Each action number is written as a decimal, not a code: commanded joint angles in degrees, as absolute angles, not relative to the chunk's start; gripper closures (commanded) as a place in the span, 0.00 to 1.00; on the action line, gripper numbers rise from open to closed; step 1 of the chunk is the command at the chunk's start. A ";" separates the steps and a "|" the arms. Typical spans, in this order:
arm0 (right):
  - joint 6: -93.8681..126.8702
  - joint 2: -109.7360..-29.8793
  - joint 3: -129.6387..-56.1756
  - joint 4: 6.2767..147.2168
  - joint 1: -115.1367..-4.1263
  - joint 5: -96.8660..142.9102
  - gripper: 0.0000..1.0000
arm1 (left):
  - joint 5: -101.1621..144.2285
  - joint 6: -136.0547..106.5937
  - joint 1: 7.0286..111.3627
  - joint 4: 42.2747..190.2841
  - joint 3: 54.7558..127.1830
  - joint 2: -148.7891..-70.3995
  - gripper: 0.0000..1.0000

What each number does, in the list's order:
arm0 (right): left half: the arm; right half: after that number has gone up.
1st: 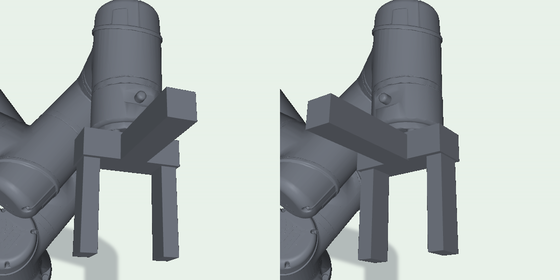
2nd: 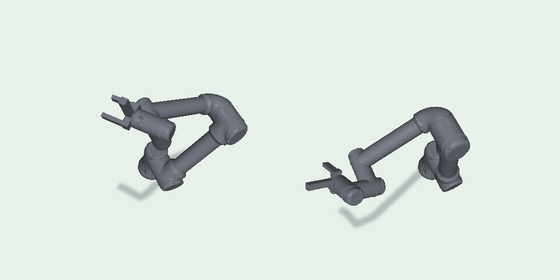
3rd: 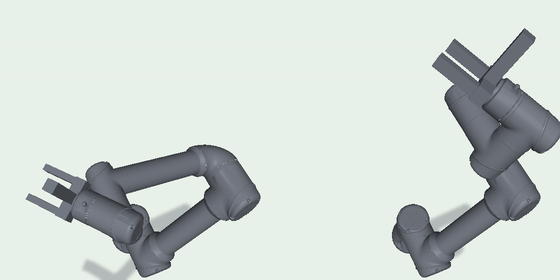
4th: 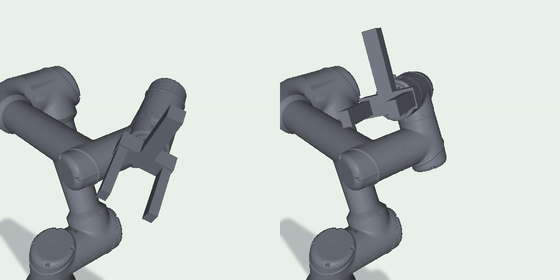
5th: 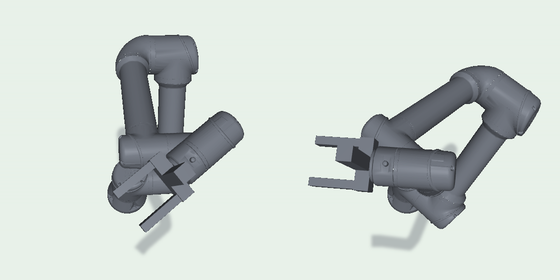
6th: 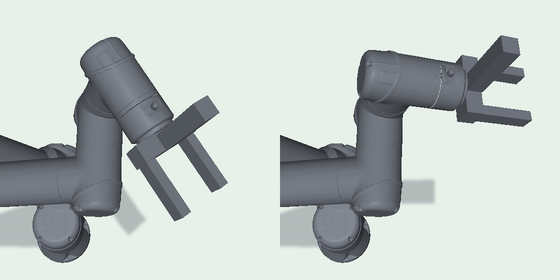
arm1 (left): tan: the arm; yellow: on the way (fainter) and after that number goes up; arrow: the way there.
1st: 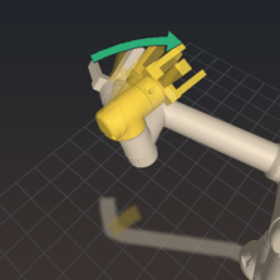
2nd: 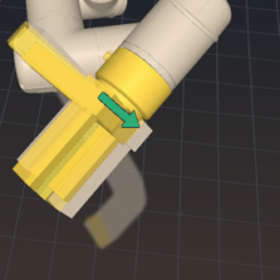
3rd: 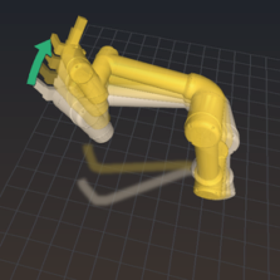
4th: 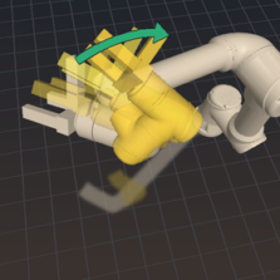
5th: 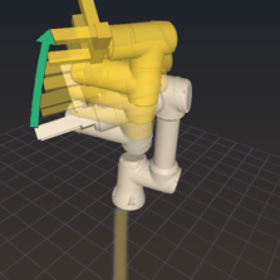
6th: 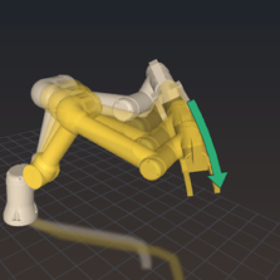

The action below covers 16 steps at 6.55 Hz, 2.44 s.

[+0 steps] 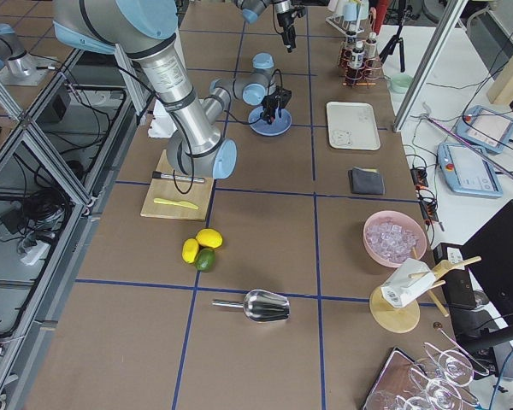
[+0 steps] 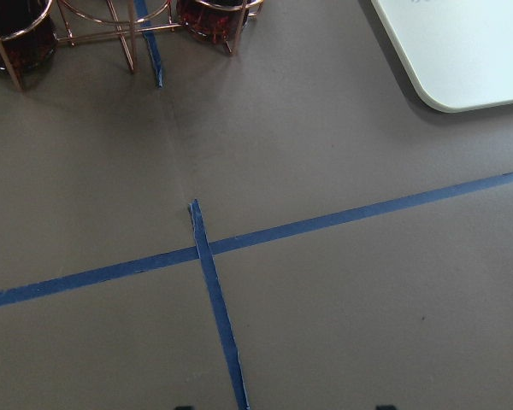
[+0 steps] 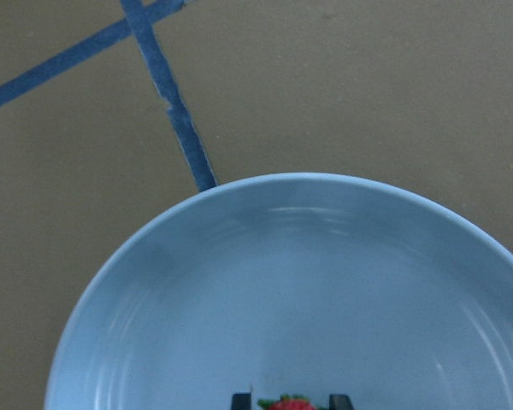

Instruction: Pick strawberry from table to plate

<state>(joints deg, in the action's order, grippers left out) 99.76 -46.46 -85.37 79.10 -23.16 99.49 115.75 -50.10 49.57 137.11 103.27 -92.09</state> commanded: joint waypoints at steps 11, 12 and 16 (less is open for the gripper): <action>98.62 -53.57 -100.55 86.43 -27.66 102.55 0.00 | 118.28 -43.13 53.67 136.94 103.27 -89.85 0.24; 93.39 -59.62 -108.38 89.36 -32.21 107.44 0.00 | 122.56 -34.71 59.79 136.59 102.40 -88.52 0.24; 55.50 -83.62 -118.39 90.44 -57.05 123.96 0.00 | 130.58 -2.37 80.37 114.00 100.90 -88.58 0.24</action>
